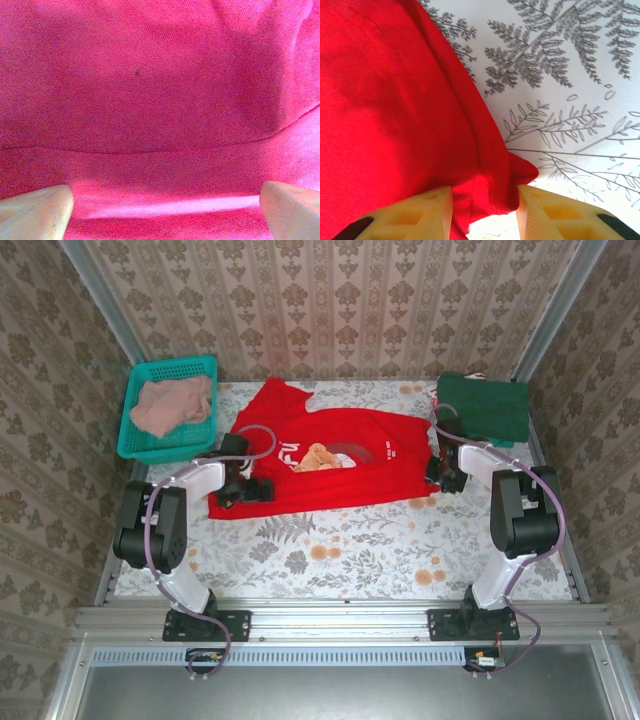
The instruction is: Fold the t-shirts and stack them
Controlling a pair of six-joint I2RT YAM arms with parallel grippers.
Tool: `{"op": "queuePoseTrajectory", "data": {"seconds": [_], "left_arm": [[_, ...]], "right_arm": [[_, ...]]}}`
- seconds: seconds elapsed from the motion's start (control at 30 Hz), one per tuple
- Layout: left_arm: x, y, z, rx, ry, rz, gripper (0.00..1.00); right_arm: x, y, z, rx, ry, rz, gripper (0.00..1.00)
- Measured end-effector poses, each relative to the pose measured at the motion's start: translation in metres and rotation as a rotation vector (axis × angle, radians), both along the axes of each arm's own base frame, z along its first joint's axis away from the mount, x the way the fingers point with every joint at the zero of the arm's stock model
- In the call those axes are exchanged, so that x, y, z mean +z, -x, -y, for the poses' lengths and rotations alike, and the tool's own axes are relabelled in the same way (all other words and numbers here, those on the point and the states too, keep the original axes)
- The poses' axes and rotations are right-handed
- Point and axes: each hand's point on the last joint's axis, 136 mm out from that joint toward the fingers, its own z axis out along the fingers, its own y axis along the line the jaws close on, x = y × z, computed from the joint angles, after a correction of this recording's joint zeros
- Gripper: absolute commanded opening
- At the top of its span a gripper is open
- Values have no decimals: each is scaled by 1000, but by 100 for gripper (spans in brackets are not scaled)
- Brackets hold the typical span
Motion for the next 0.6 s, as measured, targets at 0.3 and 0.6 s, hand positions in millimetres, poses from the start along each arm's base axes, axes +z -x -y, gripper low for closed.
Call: {"op": "queuePoseTrajectory", "data": {"seconds": [0.3,0.6], "left_arm": [[0,0,0,-4,-1,-1,98],[0,-1,-6,17,16,-6,98]], "right_arm": [[-9,-11,-1,2,3,-11,15],[42,4,14,-8,56,47,0]]}}
